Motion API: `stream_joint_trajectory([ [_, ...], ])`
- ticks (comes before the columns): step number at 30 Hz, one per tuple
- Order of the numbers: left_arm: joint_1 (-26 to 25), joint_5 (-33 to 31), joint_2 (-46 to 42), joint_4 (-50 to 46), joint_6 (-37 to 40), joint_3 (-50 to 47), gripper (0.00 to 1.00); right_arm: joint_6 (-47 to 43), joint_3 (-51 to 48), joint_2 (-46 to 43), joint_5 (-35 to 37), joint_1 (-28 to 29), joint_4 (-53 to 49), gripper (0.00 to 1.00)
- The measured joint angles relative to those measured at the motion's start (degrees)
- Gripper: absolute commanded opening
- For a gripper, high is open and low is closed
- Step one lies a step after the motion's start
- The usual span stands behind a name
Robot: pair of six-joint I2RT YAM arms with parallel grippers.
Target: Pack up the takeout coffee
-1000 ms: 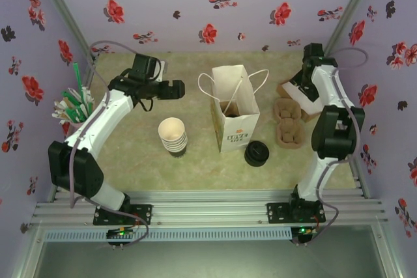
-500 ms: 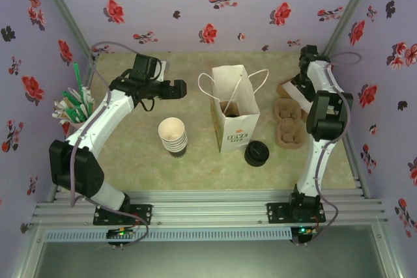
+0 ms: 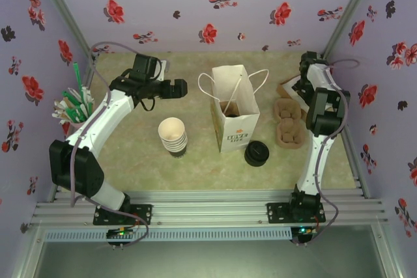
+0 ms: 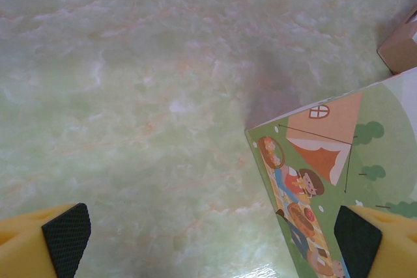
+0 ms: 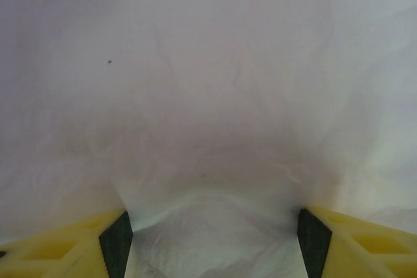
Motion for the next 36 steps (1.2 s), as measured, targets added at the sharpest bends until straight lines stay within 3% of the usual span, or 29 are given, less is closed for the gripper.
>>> stream_joint_trajectory([
  [3, 0.0, 0.2, 0.0, 0.0, 0.0, 0.0, 0.99, 0.1, 0.0, 0.1, 0.0, 0.0, 0.2, 0.61],
  [6, 0.0, 0.3, 0.0, 0.0, 0.0, 0.0, 0.99, 0.1, 0.0, 0.1, -0.1, 0.0, 0.2, 0.46],
  [8, 0.0, 0.3, 0.0, 0.0, 0.0, 0.0, 0.99, 0.2, 0.0, 0.1, -0.2, 0.0, 0.3, 0.43],
  [26, -0.4, 0.4, 0.0, 0.0, 0.0, 0.0, 0.99, -0.1, 0.0, -4.3, 0.9, 0.0, -0.3, 0.39],
  [29, -0.5, 0.4, 0.0, 0.0, 0.0, 0.0, 0.99, -0.3, 0.0, -4.6, 0.9, 0.0, -0.3, 0.33],
  [31, -0.5, 0.4, 0.0, 0.0, 0.0, 0.0, 0.99, -0.5, 0.0, -4.7, 0.9, 0.0, -0.3, 0.35],
  [33, -0.6, 0.4, 0.0, 0.0, 0.0, 0.0, 0.99, -0.9, -0.1, -4.7, 0.9, 0.0, -0.3, 0.53],
  [36, -0.7, 0.4, 0.0, 0.0, 0.0, 0.0, 0.99, -1.6, -0.3, -4.7, 0.9, -0.1, -0.1, 0.61],
])
